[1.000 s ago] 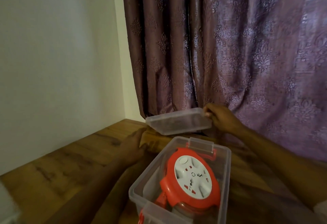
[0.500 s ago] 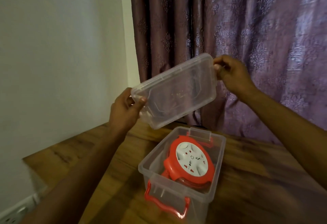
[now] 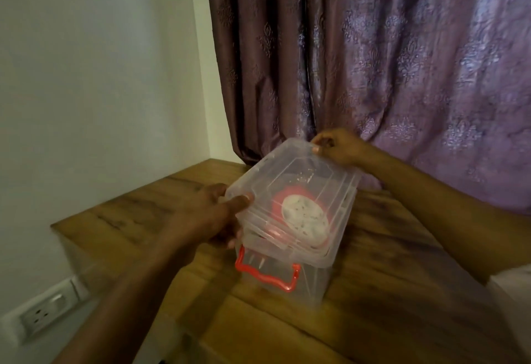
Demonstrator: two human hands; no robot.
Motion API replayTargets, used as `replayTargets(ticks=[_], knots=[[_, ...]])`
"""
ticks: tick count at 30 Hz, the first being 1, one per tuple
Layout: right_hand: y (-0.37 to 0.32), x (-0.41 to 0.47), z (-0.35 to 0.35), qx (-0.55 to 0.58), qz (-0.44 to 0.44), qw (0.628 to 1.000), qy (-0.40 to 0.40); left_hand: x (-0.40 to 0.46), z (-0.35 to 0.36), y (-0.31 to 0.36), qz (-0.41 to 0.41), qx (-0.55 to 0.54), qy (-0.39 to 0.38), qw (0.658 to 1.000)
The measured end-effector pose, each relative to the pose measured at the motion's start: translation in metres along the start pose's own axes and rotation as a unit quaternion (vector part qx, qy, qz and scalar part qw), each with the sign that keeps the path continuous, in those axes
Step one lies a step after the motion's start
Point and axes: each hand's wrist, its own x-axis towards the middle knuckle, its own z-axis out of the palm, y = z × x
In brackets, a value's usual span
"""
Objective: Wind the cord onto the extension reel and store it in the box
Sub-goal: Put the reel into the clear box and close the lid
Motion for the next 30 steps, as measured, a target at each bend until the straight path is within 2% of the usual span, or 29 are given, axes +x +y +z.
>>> replayTargets(ticks=[3,7,11,15,23,27,30], knots=[[0.006,-0.003,0.018,-0.031,0.028,0.998,-0.044,0.003,0.003,-0.006,-0.003,0.071,0.033,0.997],[0.007,-0.001,0.028,-0.1,0.02,0.993,-0.058,0.0,0.005,-0.009,0.002,0.148,0.052,0.988],[0.009,-0.001,0.031,-0.136,0.032,0.986,-0.094,-0.004,0.004,-0.01,-0.003,0.226,0.036,0.973],[0.008,-0.005,0.031,-0.135,0.042,0.984,-0.107,-0.006,0.005,-0.01,-0.031,0.198,0.013,0.98],[0.003,-0.011,0.024,-0.105,0.075,0.986,-0.107,-0.003,0.001,-0.016,-0.069,0.061,-0.026,0.995],[-0.005,-0.014,0.035,-0.23,0.096,0.96,-0.125,-0.001,0.001,-0.017,-0.086,0.038,-0.034,0.995],[-0.007,-0.02,0.047,-0.297,0.116,0.944,-0.086,-0.007,0.003,-0.014,-0.08,0.028,-0.025,0.996]])
